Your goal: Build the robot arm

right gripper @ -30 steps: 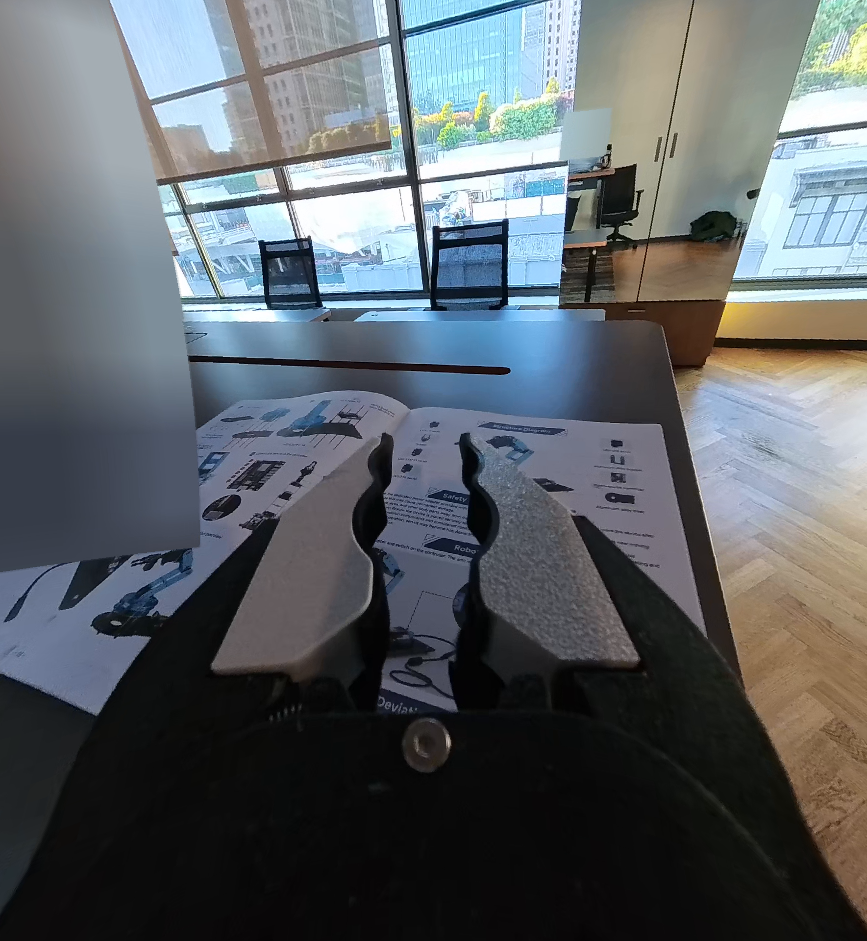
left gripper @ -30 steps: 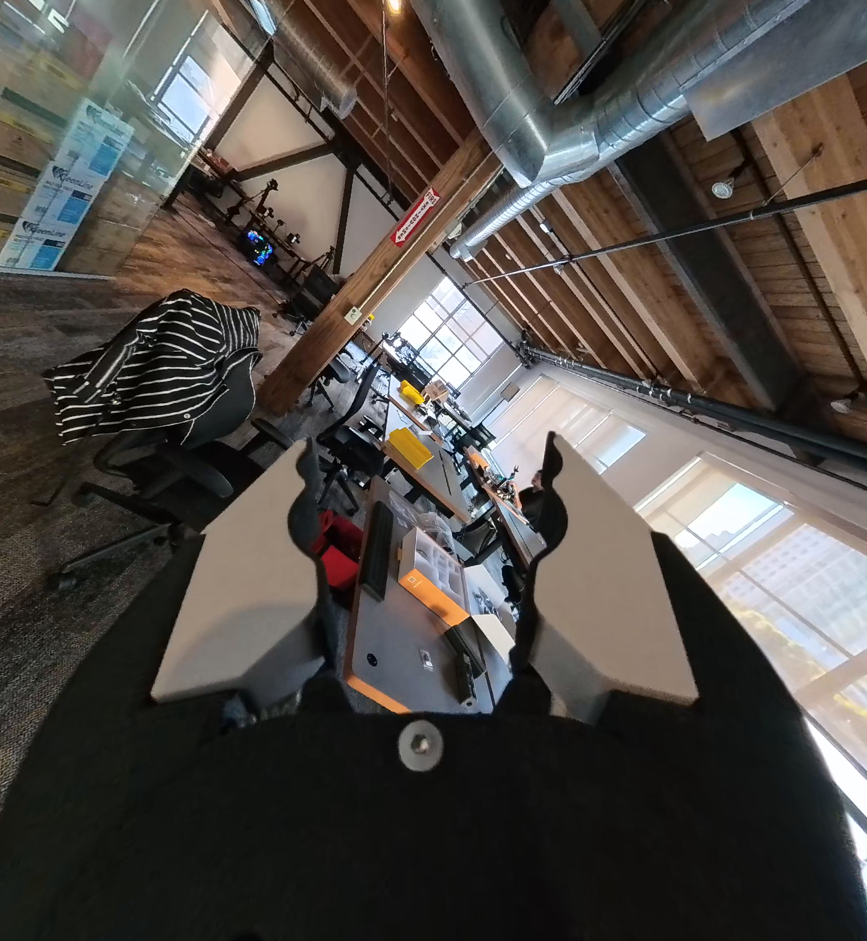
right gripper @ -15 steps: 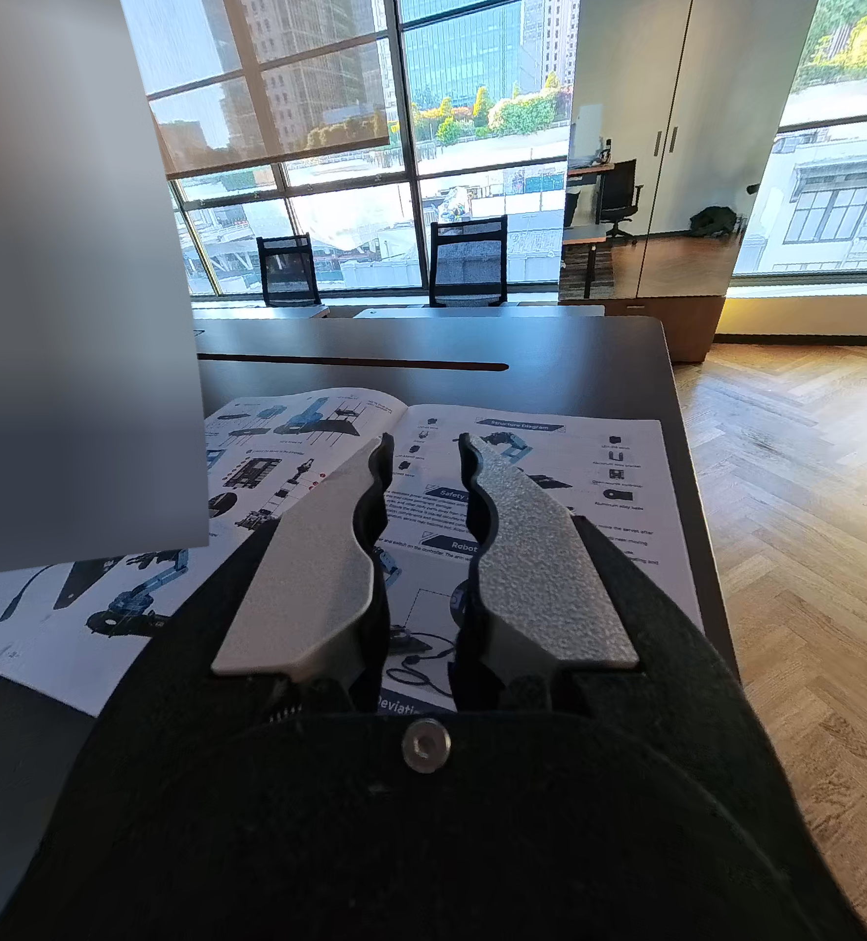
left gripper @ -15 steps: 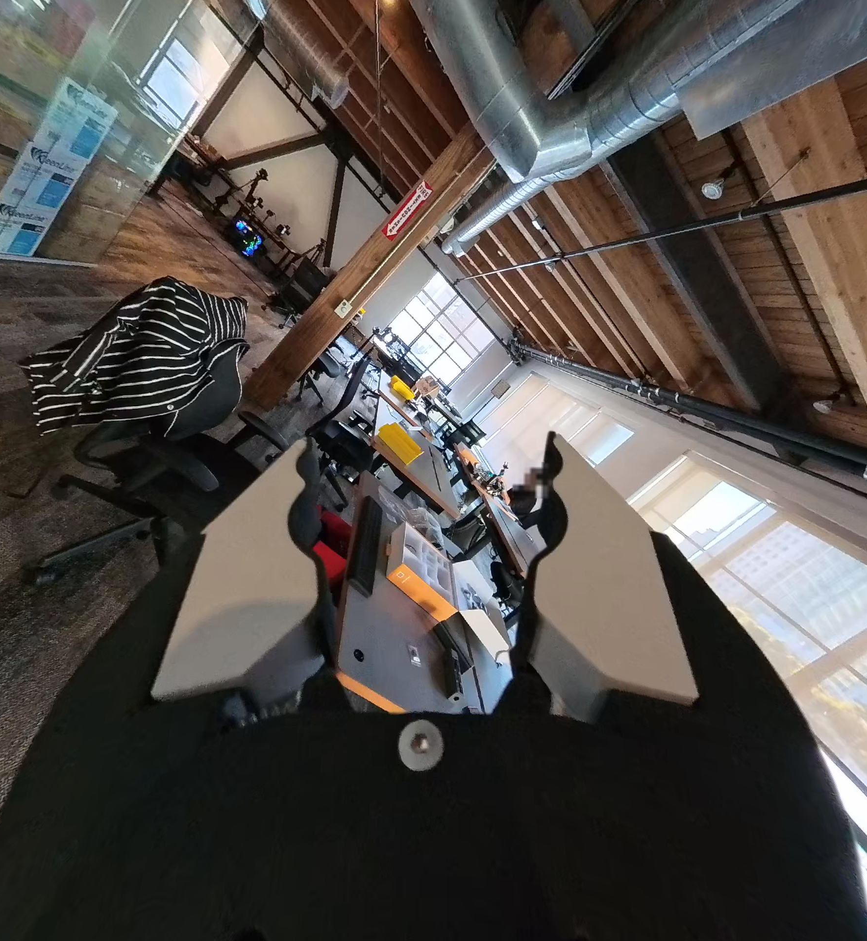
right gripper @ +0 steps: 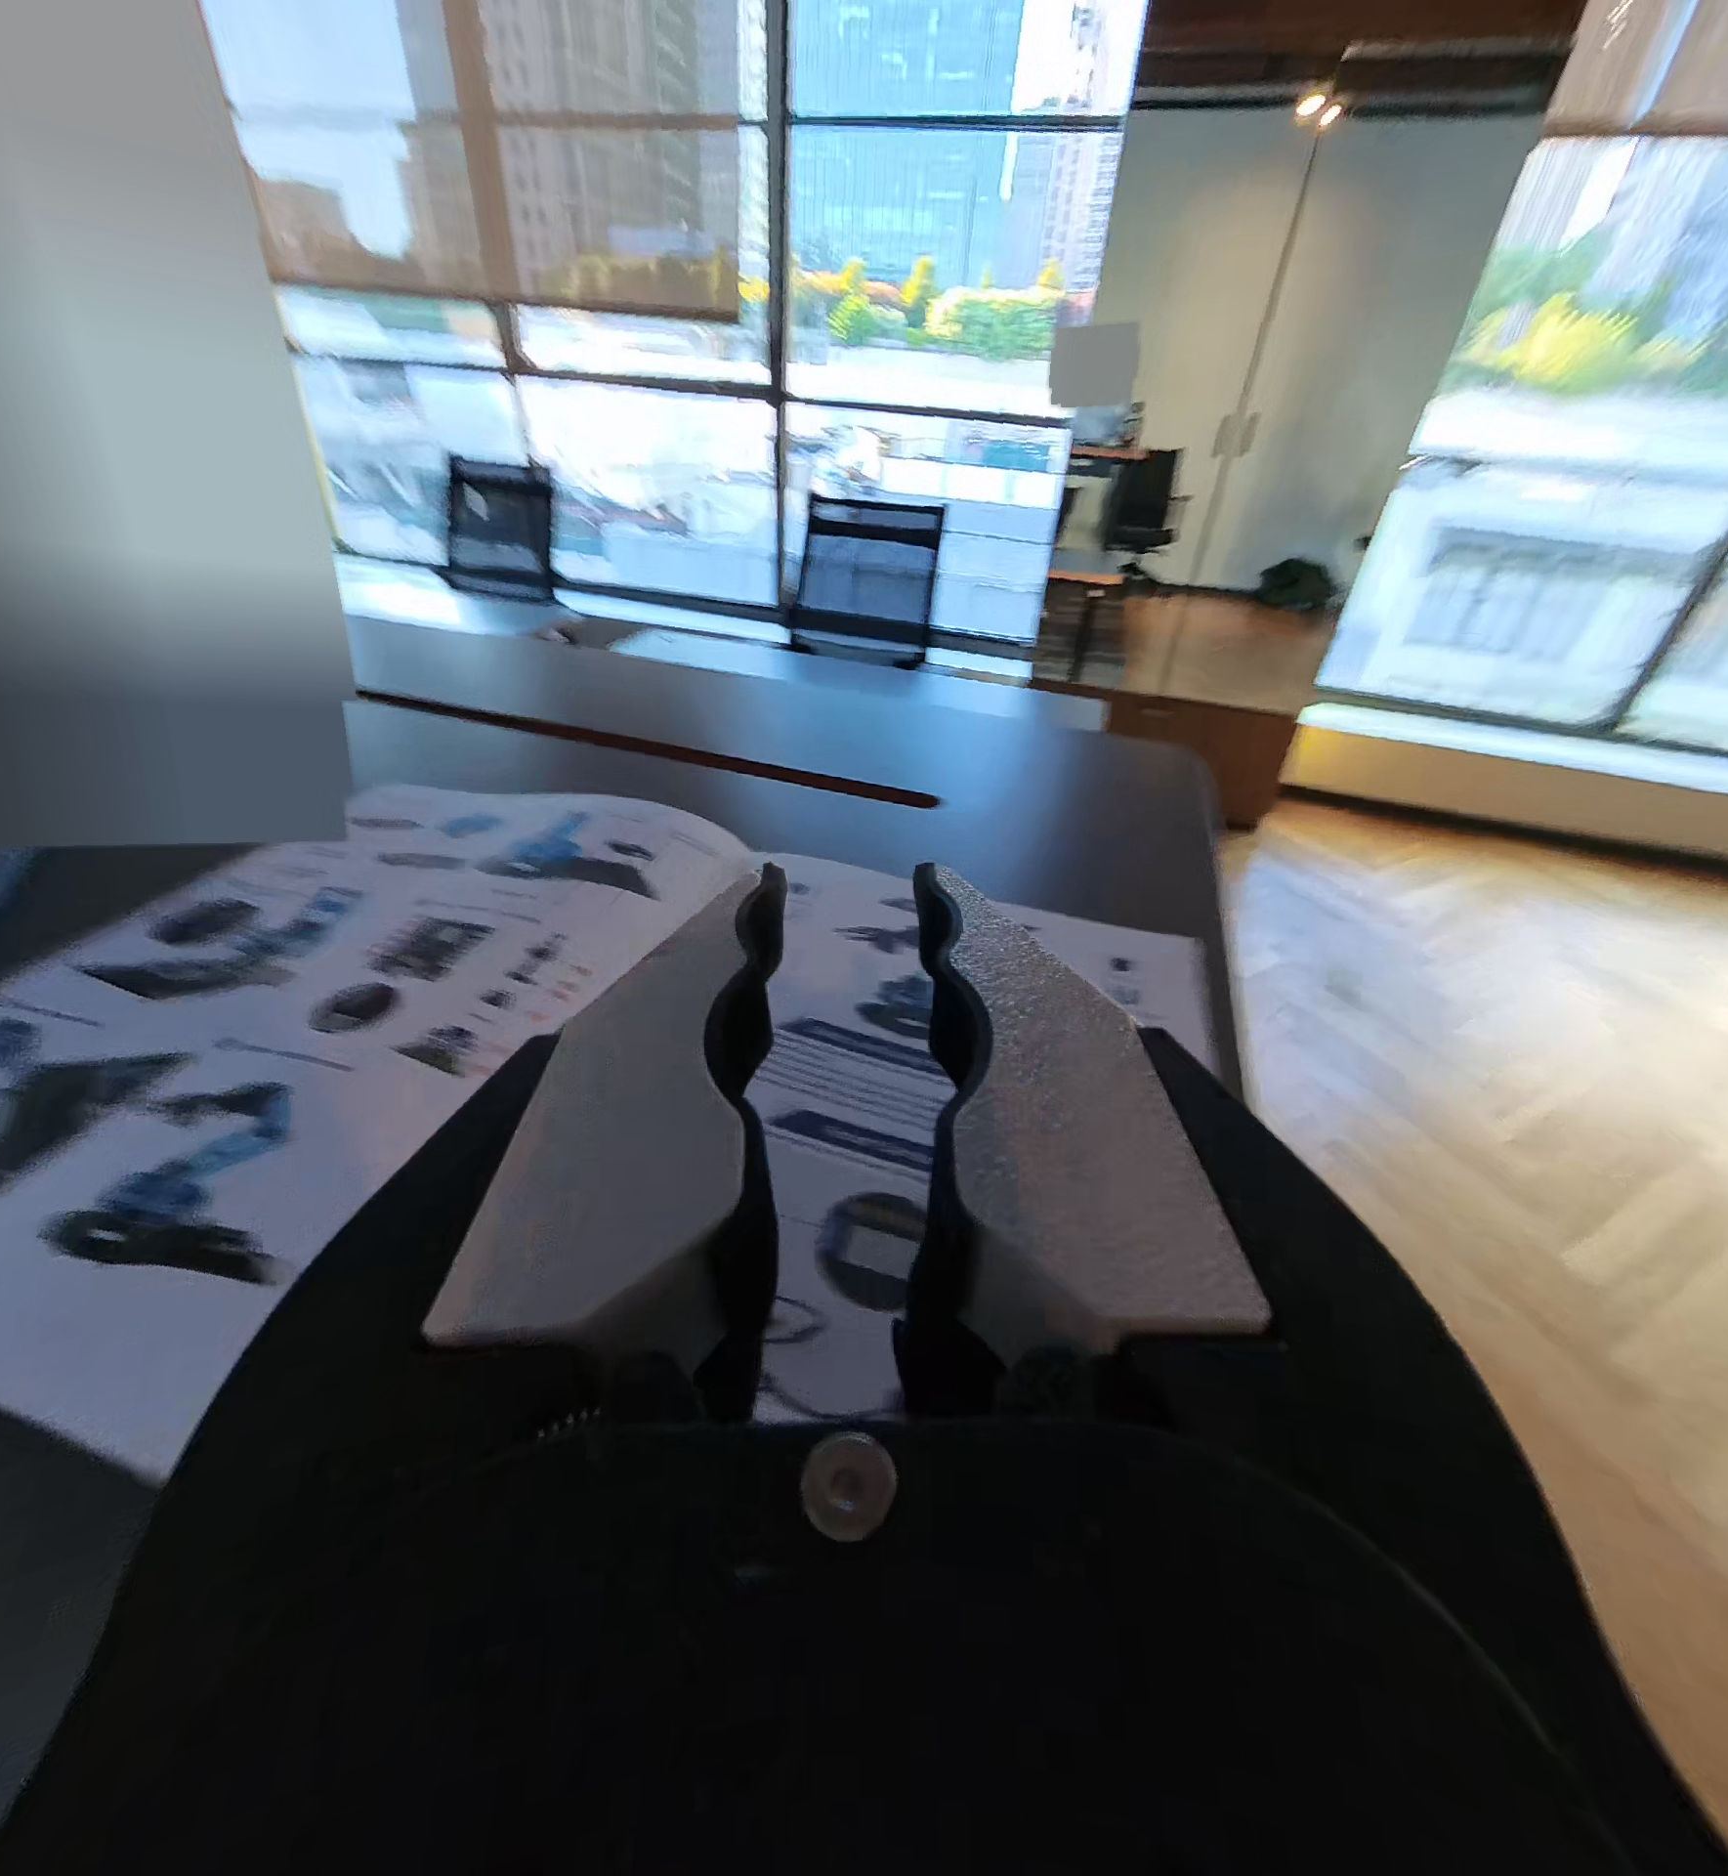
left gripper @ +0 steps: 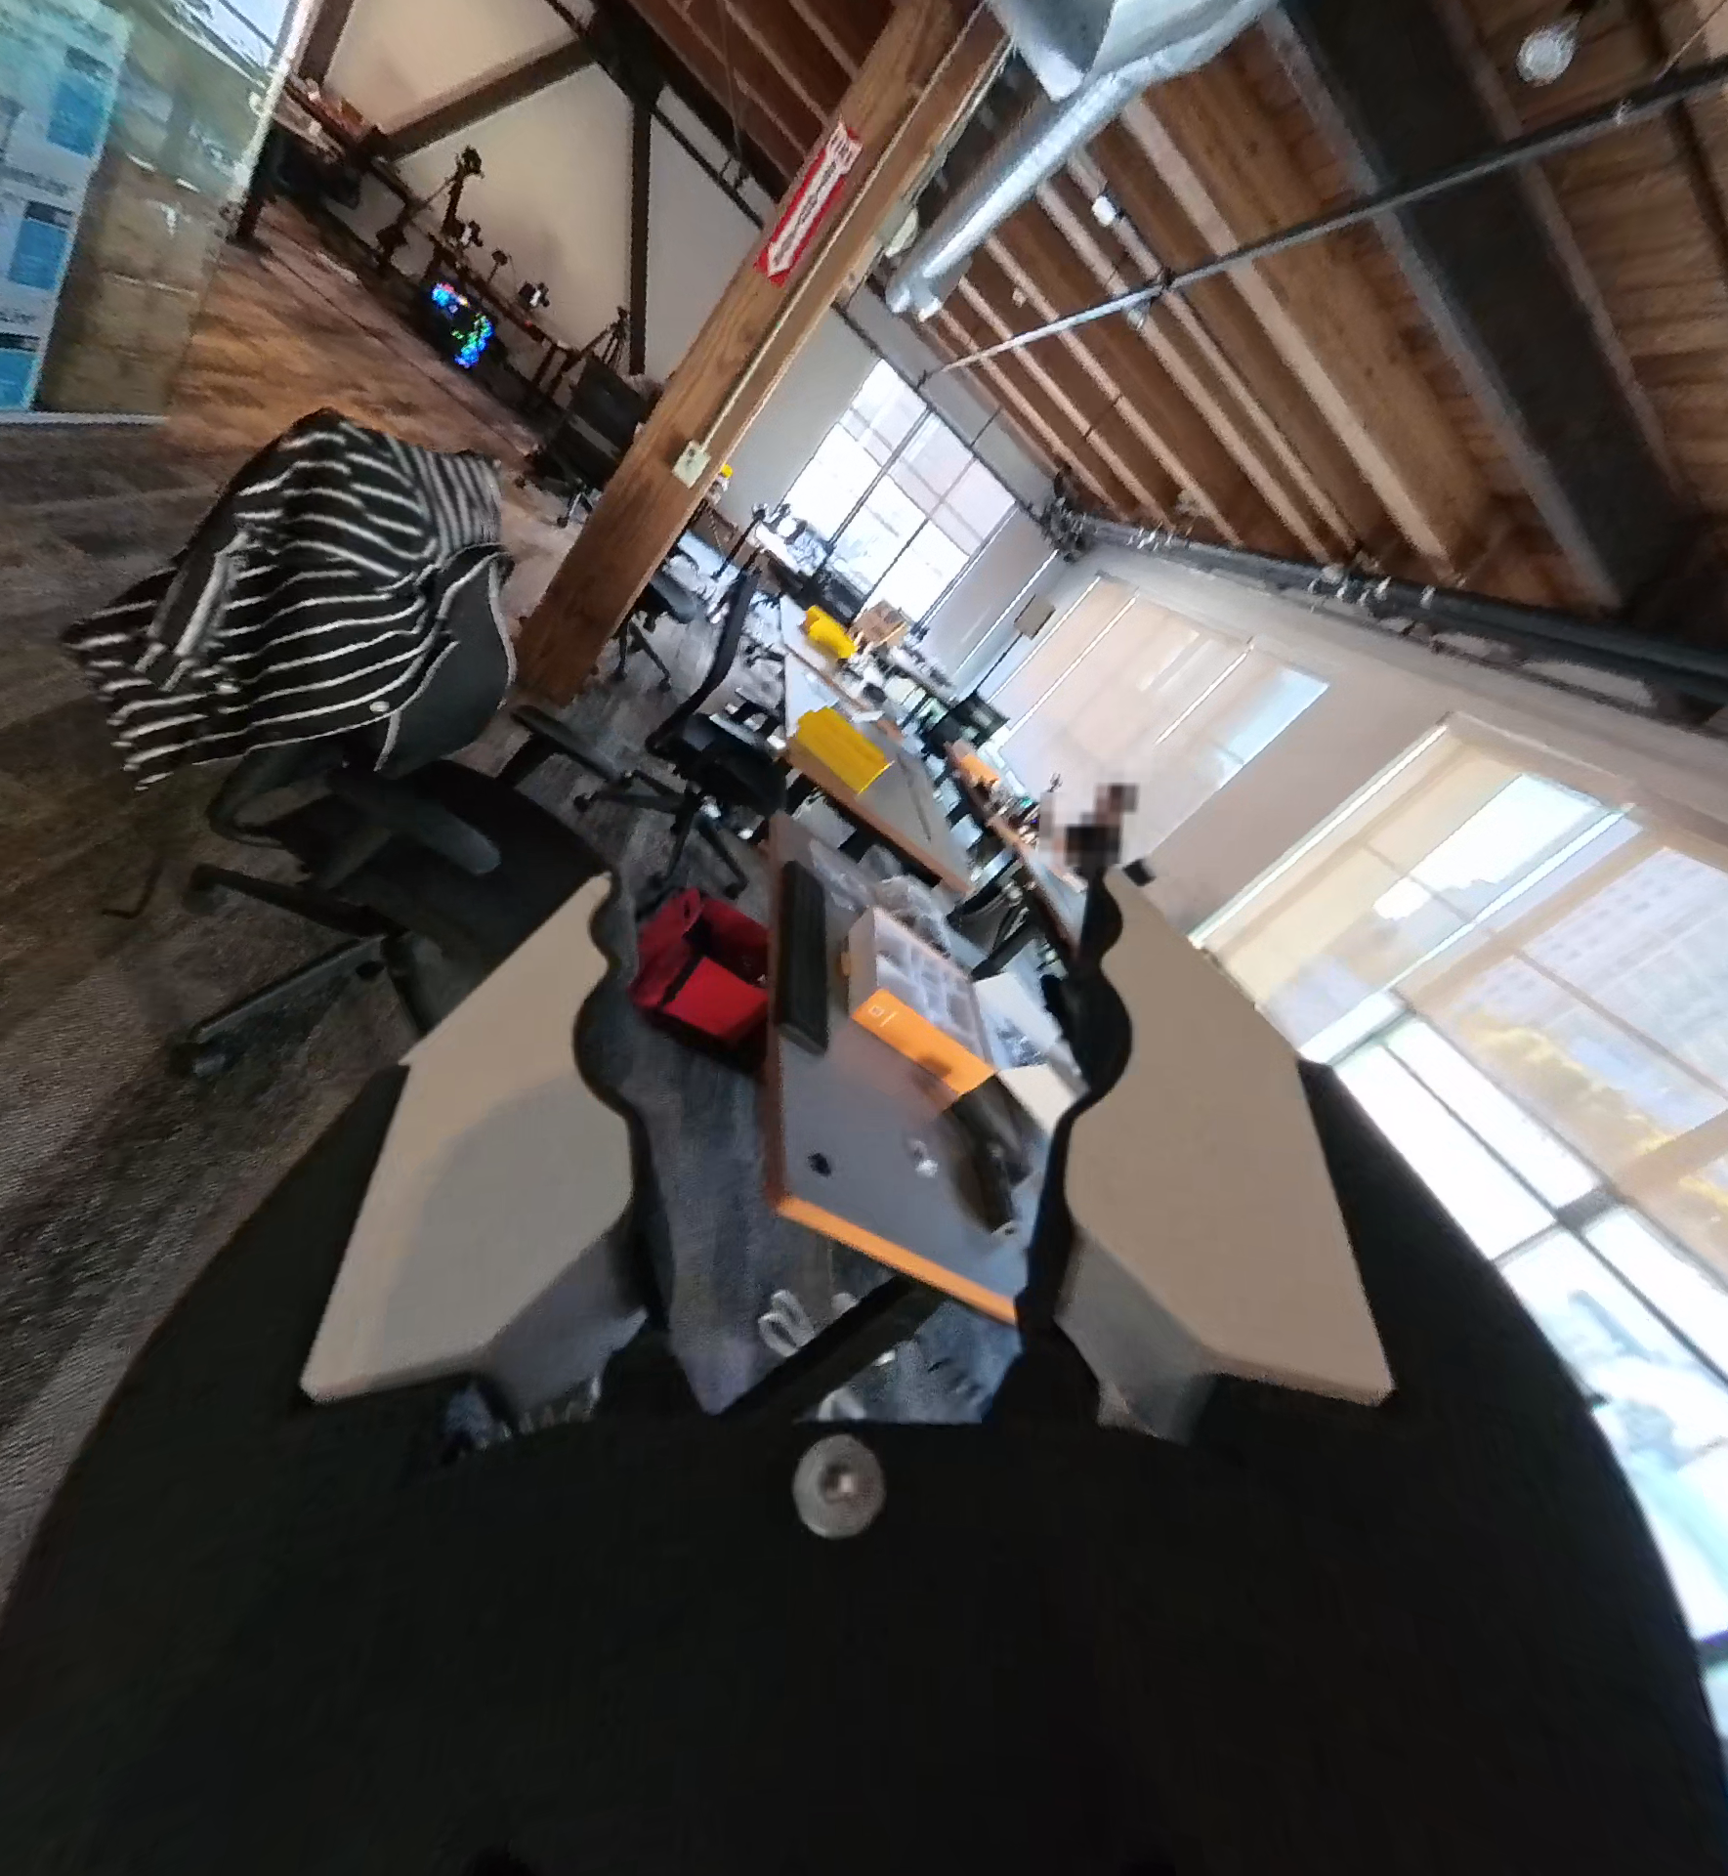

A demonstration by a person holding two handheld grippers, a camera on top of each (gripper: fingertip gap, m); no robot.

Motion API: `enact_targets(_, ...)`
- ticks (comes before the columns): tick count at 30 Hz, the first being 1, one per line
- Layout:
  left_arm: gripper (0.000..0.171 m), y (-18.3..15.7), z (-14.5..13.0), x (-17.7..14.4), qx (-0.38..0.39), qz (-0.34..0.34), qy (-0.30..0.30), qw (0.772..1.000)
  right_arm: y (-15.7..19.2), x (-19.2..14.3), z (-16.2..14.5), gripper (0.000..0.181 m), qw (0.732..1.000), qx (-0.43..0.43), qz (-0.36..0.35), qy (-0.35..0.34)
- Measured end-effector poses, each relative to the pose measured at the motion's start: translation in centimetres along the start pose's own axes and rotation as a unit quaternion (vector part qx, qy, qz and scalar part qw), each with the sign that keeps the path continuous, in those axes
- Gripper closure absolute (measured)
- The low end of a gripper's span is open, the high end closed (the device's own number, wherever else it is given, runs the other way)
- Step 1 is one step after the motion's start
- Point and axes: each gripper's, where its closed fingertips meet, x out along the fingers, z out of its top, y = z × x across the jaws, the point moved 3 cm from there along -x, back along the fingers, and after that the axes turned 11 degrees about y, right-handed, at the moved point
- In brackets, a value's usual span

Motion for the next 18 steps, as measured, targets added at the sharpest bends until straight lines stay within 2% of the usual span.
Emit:
enact_targets(2, 0.095, 1.8, -0.6, -0.1, 0.043, 0.025, 0.011, 0.999, -0.5, 0.2, -0.2, 0.158, 0.998, -0.053, -0.038, 0.011)
enact_targets(4, 0.093, 3.6, -0.4, -0.8, 0.088, 0.064, -0.008, 0.994, -0.6, 0.4, -0.1, 0.158, 0.992, -0.104, -0.069, 0.014)
enact_targets(6, 0.091, 5.5, -0.8, -1.2, 0.121, 0.097, 0.0, 0.988, -0.1, 0.6, 0.0, 0.159, 0.989, -0.126, -0.074, 0.003)
enact_targets(11, 0.089, 10.0, -1.7, -1.2, 0.188, 0.16, 0.058, 0.967, 0.8, 1.5, -0.8, 0.159, 0.994, -0.091, -0.051, 0.015)
enact_targets(18, 0.089, 12.1, -2.9, 0.2, 0.167, 0.178, 0.063, 0.968, -0.9, 1.1, -1.6, 0.159, 0.998, -0.006, -0.066, 0.015)
